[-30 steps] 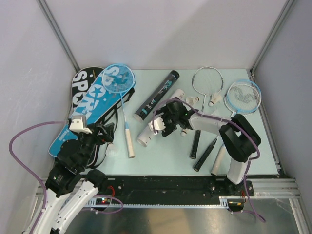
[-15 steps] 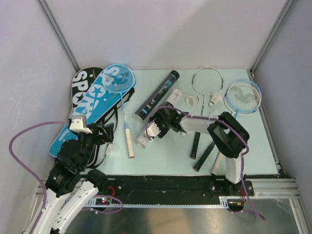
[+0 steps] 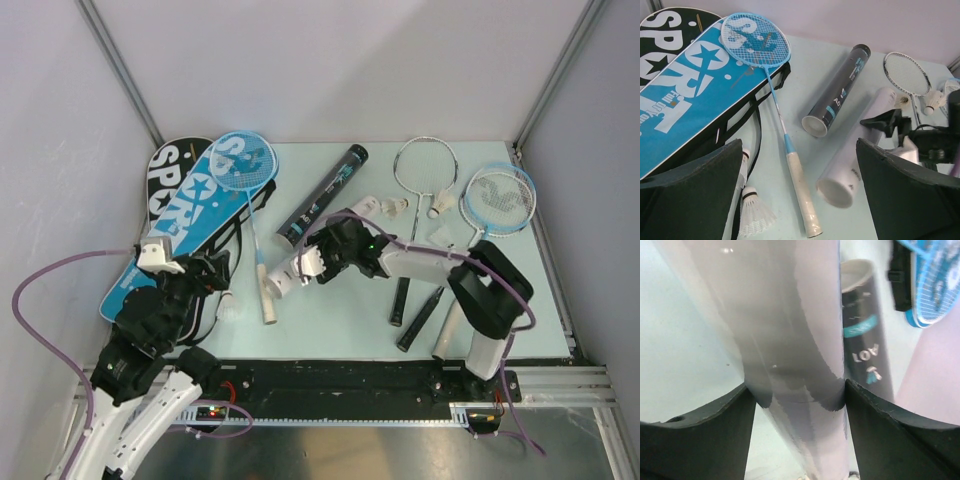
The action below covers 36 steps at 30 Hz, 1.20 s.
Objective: Pack up the badminton gear
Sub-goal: Open the lid of the shuttle tube.
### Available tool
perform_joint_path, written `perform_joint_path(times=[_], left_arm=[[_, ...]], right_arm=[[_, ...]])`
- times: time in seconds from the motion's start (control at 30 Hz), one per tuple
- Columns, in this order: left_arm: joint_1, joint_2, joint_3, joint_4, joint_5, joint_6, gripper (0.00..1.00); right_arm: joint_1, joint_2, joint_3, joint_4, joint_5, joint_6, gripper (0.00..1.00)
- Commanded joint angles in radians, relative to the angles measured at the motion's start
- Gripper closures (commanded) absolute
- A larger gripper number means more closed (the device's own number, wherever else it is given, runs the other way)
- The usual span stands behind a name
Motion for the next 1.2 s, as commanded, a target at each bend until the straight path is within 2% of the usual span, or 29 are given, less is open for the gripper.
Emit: perform_joint_path(times=[0.0,0.2,0.3,0.4,0.53,0.7,0.9,1.17], left_arm=[[0.004,0.011,0.095,-0.021,0.001,-0.056,0.02],[0.004,0.045,0.222,-0.077,0.096,-0.061,0.02],[0.004,0.076,0.275,-0.099,0.191,-0.02,0.02],[0.004,0.128,0.34,-0.173,0.214,0.007,0.03],[0.004,0.182,0.419,-0.228,0.266,0.037,0.02],[0.004,0.238,0.489,-0.232,0.49,0.12,0.04],[0.004,0.359,0.59,-0.238,0.667,0.188,0.08],[0.004,0.544,0.814,-0.24,0.798,0.196,0.18]], right_arm=[[-0.002,-0.178,-0.016,0.087,-0.093,0.21,0.57],[-0.009,-0.305,-0.085,0.165,-0.135,0.373,0.57],[-0.007,-0.369,-0.091,0.229,-0.09,0.612,0.59],[0.008,-0.435,-0.097,0.247,-0.036,0.882,0.61],[0.037,-0.511,-0.137,0.248,-0.034,1.138,0.6],[0.057,-0.571,-0.148,0.161,0.003,1.404,0.6],[0.064,-0.609,-0.149,0.074,-0.034,1.541,0.6],[0.078,-0.613,-0.149,-0.003,-0.042,1.584,0.61]])
